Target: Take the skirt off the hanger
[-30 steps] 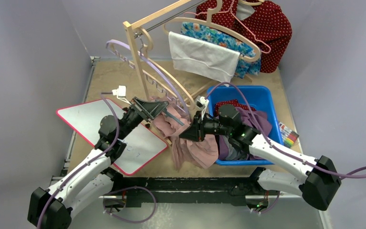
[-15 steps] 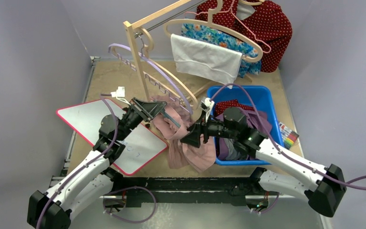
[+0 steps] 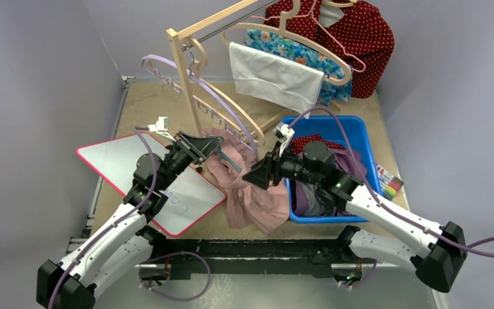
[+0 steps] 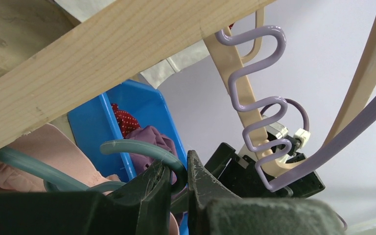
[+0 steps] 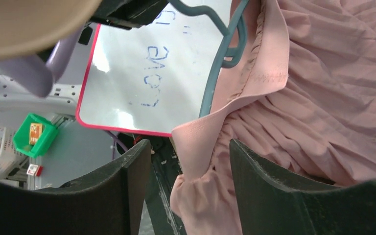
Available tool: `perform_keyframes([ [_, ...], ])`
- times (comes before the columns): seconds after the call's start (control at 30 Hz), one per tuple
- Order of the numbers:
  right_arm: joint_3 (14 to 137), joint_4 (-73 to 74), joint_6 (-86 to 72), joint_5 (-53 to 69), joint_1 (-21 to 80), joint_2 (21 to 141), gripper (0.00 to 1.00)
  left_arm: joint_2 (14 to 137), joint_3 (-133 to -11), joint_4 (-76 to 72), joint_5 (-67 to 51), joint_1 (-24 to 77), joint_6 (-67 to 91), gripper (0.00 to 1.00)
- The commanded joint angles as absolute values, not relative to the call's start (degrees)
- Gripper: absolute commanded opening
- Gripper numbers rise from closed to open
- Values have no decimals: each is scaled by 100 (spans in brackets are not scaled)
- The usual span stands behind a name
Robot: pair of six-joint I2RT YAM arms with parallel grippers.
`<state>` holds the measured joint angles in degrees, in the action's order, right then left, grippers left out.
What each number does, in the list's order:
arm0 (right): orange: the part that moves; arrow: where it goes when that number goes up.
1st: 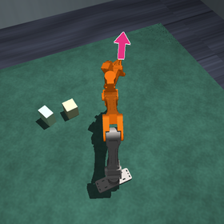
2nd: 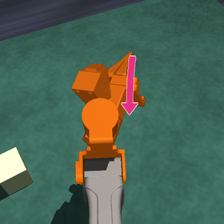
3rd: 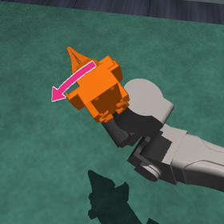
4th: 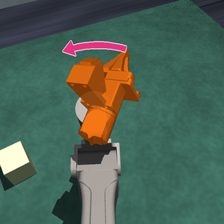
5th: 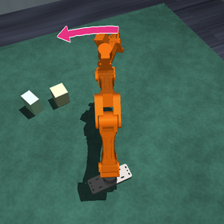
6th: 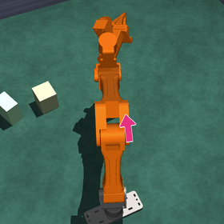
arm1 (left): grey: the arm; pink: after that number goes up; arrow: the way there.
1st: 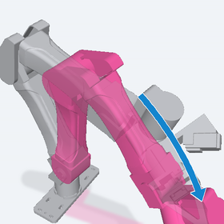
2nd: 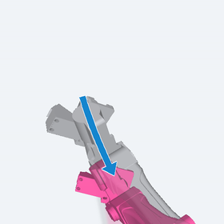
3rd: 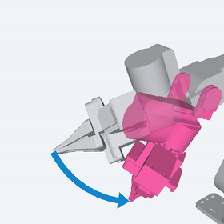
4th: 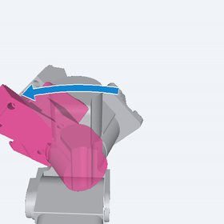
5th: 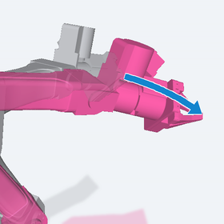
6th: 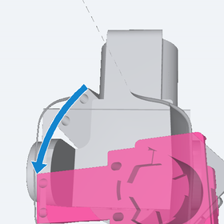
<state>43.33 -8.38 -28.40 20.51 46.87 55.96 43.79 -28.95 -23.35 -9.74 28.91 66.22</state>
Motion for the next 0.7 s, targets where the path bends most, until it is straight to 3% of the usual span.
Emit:
perform_keyframes([
  [0.0, 4666, -1560, -3116, 1885, 4702, 5797, 60, 4293, -3267, -2540, -913, 2856, 6434, 0],
  [0.13, 4654, -1769, -3175, 1802, 4701, 5850, 47, 4268, -3257, -2574, -936, 2859, 6471, 0],
  [0.5, 4571, -1949, -3232, 1953, 4701, 6115, 46, 4416, -3264, -2824, -1024, 2857, 6573, 0],
  [0.67, 4563, -2062, -3244, 2025, 4702, 6231, 35, 4380, -3280, -2788, -1014, 2856, 6578, 0],
])
